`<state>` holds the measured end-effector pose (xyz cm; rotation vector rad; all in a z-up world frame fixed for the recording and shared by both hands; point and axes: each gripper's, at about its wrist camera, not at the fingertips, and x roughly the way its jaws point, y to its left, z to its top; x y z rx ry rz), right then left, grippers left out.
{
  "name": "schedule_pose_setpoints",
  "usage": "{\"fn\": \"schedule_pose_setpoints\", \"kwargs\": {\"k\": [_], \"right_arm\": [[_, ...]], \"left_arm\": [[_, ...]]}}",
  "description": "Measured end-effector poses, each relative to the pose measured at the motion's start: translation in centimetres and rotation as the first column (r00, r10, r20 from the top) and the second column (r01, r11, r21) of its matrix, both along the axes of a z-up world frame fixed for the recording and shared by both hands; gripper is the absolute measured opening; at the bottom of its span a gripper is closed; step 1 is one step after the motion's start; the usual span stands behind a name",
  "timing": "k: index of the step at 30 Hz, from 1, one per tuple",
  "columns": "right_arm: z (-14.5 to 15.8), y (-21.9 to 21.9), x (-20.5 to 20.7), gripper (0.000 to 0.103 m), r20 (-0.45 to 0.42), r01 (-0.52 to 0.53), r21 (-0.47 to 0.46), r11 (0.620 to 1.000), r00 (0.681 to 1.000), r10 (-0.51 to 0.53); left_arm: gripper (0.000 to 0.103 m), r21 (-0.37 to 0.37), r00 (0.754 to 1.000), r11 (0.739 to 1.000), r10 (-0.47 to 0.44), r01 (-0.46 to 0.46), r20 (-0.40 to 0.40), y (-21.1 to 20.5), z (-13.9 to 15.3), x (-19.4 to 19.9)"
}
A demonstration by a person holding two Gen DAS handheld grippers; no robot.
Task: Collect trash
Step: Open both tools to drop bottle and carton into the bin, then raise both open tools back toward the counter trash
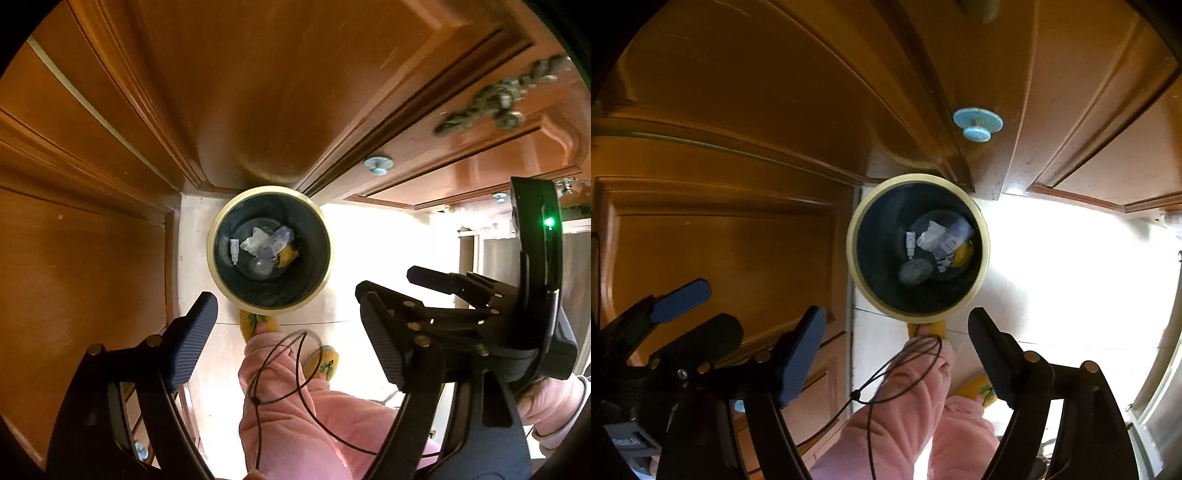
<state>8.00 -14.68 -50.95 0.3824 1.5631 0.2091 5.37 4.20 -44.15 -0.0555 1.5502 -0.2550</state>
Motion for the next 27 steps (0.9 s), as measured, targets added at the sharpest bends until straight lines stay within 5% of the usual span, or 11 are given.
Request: {"fn": "schedule_pose_setpoints", "kwargs": {"k": [7,17,27], "right_arm": [[6.1,-0.6,-1.3,0.081,0.062,0.018,-0.003,1.0,0.998,-0.018],[19.1,-2.0,-3.9,0.081,0.219,0.024,-0.021,1.0,0.975,-0.019],[33.7,-3.3,-7.2,0.081,0.456,0.046,-0.035,0.998,0.889,-0.025]], "left_arm": [[0.077,-0.014,0.997,1.0,-0.026,0.027,0.07,-0.9,7.9,-1.5],[0.077,-0.042,0.976,0.998,-0.037,0.047,0.216,-1.7,20.8,-3.3],[0.077,-0.072,0.915,0.997,-0.002,0.034,0.403,-2.0,33.0,-3.1]]}}
